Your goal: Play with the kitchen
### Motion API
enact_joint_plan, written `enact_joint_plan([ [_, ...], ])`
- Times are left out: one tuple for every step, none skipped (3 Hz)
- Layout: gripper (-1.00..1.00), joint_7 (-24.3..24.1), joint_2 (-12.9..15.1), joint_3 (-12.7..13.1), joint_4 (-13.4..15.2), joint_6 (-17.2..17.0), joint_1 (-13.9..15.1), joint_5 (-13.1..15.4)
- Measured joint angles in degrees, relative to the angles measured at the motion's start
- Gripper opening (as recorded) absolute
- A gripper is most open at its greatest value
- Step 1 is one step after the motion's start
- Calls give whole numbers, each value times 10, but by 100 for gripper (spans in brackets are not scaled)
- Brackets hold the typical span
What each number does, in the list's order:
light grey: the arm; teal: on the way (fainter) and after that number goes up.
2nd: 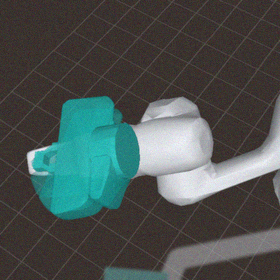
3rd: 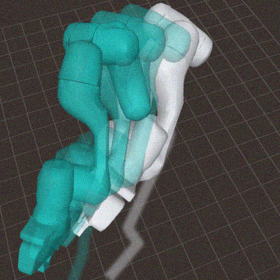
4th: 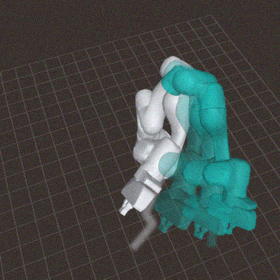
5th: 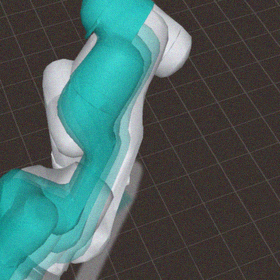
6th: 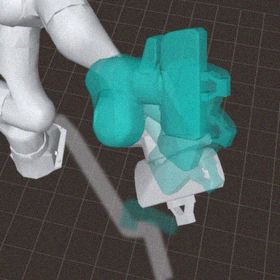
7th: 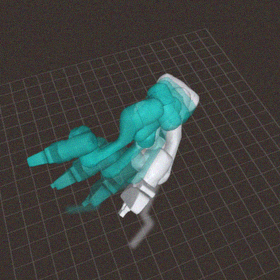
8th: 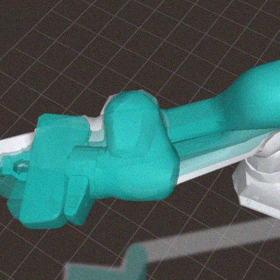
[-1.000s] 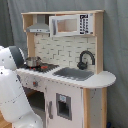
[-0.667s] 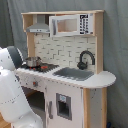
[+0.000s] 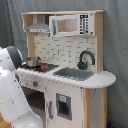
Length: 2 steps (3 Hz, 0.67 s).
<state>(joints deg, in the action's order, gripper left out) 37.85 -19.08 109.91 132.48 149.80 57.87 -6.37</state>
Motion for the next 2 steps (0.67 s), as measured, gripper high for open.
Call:
enact_joint_plan([
  [100,-2,0,0,-1,0,0,0],
  [100,-22,0,0,-7,0,-4,0],
])
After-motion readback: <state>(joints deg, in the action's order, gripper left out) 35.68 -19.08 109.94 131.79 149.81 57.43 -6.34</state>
